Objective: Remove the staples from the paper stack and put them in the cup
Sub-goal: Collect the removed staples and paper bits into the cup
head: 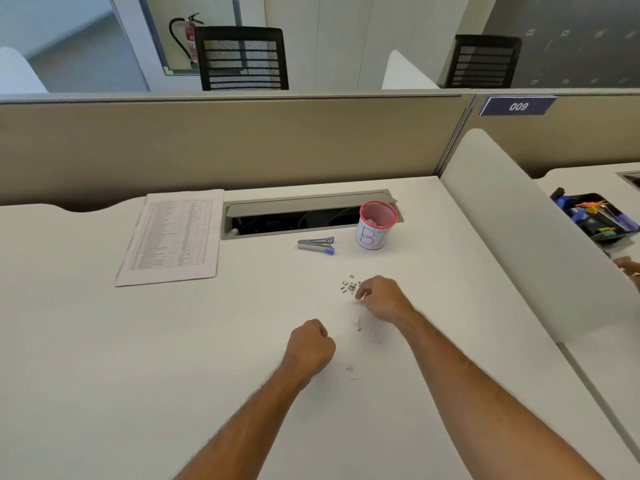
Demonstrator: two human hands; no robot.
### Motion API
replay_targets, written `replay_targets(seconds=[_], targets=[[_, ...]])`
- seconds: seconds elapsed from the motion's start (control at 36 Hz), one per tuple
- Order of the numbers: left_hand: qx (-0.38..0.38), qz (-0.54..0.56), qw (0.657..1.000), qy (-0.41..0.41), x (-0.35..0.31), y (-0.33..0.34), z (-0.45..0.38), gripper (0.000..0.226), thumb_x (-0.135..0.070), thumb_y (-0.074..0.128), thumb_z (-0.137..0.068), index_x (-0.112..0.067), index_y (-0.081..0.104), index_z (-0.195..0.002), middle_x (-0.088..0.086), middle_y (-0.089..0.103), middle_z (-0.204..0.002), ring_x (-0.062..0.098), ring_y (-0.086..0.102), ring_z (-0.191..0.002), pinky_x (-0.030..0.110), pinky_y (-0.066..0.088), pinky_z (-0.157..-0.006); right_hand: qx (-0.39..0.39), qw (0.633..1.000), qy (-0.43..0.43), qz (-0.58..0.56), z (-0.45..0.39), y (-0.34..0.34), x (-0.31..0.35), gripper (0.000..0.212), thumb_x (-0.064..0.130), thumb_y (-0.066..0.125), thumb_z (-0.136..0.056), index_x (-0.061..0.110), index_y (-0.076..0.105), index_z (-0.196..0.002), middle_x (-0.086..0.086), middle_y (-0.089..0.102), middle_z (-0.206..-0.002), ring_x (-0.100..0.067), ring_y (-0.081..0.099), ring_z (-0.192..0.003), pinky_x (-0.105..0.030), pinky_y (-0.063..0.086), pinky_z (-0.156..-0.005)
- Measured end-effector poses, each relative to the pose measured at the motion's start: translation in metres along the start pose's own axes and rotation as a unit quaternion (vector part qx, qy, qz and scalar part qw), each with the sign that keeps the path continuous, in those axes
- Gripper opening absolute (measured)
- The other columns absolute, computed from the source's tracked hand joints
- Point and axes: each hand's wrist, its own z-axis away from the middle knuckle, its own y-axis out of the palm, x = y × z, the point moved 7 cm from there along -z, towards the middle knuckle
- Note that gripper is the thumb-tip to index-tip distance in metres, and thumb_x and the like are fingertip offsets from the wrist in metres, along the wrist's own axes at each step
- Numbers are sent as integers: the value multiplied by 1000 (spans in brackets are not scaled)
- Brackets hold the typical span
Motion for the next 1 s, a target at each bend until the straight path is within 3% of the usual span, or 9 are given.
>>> replay_targets(seconds=[0.17, 0.33, 0.44, 0.56, 0.64, 0.72, 0.83, 0.92, 1.0], targets=[[36, -19, 999, -15, 10, 16, 14, 18, -4, 46, -93, -8, 62, -100, 14, 73, -98, 30, 79, -84, 47, 66, -81, 45, 999, -15, -13, 31, 32, -11, 35, -7, 54, -79, 11, 79, -97, -5, 76, -104, -21, 69, -99, -27, 55, -85], [66, 10, 997, -32, 12, 31, 29, 16, -6, 46, -96, -5, 60, -105, 16, 75, -88, 31, 79, -79, 44, 67, -77, 65, 997, -32, -6, 55, 43, -16, 41, -6, 45, -80, 13, 80, -91, -2, 78, -100, -18, 70, -96, -30, 57, -87], [58, 61, 996, -42, 11, 39, 36, 14, -1, 46, -96, -6, 58, -92, 15, 72, -83, 32, 79, -82, 42, 67, -78, -8, 999, -13, -44, 61, 21, -26, 43, -6, 43, -87, 15, 78, -101, -1, 75, -104, -17, 68, -97, -23, 54, -83], [38, 109, 992, -49, 8, 45, 36, 14, -2, 50, -97, -6, 60, -87, 16, 73, -97, 24, 71, -74, 38, 65, -76, -36, 998, 22, -35, 64, 3, -46, 45, -5, 45, -81, 17, 75, -107, -2, 66, -98, -20, 63, -88, -25, 50, -74], [37, 123, 991, -33, 5, 50, 31, 11, -5, 51, -91, -9, 60, -85, 11, 74, -109, 23, 69, -75, 37, 65, -74, -13, 999, 37, -13, 66, 9, -57, 40, 0, 54, -83, 19, 71, -114, -7, 63, -110, -22, 62, -93, -25, 48, -75], [33, 140, 989, -31, 6, 53, 22, 17, -8, 48, -83, -8, 62, -92, 12, 74, -100, 28, 77, -87, 52, 64, -85, 9, 999, 30, -12, 72, 22, -58, 32, 5, 61, -88, 20, 69, -115, -8, 58, -116, -21, 58, -93, -25, 45, -74], [44, 147, 988, -18, 2, 56, 16, 30, -13, 51, -76, -15, 62, -104, 8, 73, -105, 29, 75, -101, 51, 62, -91, 21, 999, 5, -25, 79, 35, -46, 40, -4, 50, -88, 14, 68, -119, -7, 61, -117, -18, 58, -98, -24, 46, -80], [49, 164, 985, -13, 0, 57, 14, 35, -9, 54, -82, -14, 59, -116, 9, 75, -106, 25, 75, -95, 47, 63, -91, 35, 999, -6, -35, 81, 42, -41, 41, -1, 51, -89, 13, 67, -124, -7, 63, -118, -18, 61, -101, -27, 52, -87], [35, 177, 984, -6, -4, 50, 21, 30, -6, 54, -86, -16, 55, -114, 13, 75, -102, 24, 72, -79, 38, 63, -78, 36, 999, -13, -26, 81, 45, -39, 47, 3, 61, -86, 15, 61, -131, -10, 57, -123, -24, 63, -107, -30, 52, -89]])
